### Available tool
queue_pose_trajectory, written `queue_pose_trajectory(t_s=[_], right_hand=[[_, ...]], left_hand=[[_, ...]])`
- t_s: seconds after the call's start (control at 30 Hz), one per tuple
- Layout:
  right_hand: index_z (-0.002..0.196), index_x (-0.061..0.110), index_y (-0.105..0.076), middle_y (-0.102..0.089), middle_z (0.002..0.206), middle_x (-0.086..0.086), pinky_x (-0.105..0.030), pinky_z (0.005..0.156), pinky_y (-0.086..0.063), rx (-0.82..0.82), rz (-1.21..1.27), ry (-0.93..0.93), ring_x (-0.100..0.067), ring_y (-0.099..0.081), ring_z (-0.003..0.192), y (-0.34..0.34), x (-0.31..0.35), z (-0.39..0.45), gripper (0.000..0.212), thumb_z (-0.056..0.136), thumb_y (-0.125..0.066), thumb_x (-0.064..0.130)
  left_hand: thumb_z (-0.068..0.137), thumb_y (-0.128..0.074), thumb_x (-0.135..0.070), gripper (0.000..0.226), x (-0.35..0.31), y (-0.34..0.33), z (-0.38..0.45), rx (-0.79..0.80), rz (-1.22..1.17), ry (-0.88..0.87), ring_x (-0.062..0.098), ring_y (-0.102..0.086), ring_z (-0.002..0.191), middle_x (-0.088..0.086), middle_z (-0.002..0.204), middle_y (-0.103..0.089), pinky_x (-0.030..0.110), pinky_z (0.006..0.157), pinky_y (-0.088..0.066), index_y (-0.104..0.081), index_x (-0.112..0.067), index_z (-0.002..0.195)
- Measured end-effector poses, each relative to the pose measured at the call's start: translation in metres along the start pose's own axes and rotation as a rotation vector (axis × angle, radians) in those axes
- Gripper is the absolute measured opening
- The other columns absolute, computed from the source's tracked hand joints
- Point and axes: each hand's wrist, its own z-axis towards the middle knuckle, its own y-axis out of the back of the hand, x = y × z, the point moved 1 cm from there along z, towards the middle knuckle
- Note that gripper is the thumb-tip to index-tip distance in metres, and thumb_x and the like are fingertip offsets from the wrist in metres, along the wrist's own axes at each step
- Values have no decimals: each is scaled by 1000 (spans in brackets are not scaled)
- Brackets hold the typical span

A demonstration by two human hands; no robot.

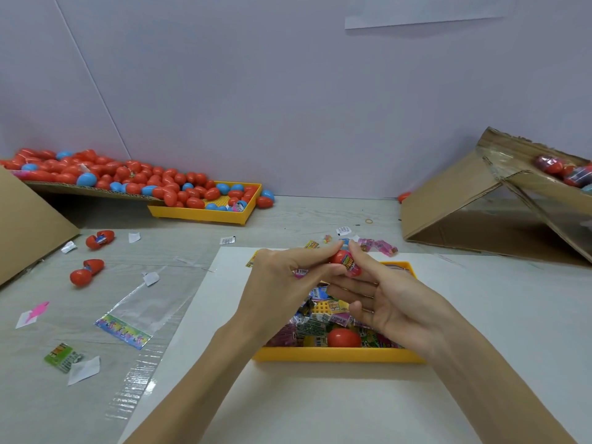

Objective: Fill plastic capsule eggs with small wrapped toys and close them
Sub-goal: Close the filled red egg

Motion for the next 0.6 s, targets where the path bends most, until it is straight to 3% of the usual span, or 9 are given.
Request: queue_pose_trajectory(t_s=[0.1,0.23,0.33,0.47,0.6], right_hand=[[81,15,-85,-79,104,-15,-21,48,-52,-3,-12,7,-18,-79,87,0,0,1,37,75,-82,52],[86,14,-85,-79,105,-17,-21,51,-53,11,-42,51,-16,-75,76,1,1,3,41,76,-81,54],[94,13,-84,-78,109,-19,-22,56,-56,56,-8,69,-20,-75,79,1,2,3,40,84,-77,51],[115,3,-75,-76,113,-21,-23,61,-59,87,7,78,-22,-76,85,2,-1,6,52,79,-82,40],[96,10,-83,-77,106,-20,-23,61,-58,96,-22,81,-20,-74,81,4,-3,10,36,80,-82,41]], left_hand=[[87,-79,-15,37,2,1,0,19,29,-31,-2,-72,104,-7,111,-77,19,91,-57,-75,-15,123],[86,-73,-29,38,0,2,1,11,9,-33,-5,-72,100,-12,110,-75,16,87,-57,-71,-22,124],[86,-73,-28,38,2,3,2,18,-42,15,-5,-71,102,-13,111,-74,12,87,-55,-70,-23,124],[88,-72,-25,37,6,4,1,41,-61,37,-5,-70,104,-15,110,-75,12,88,-55,-70,-24,125],[89,-73,-17,37,10,7,2,72,-84,48,-3,-71,106,-13,111,-75,16,90,-56,-70,-24,125]])
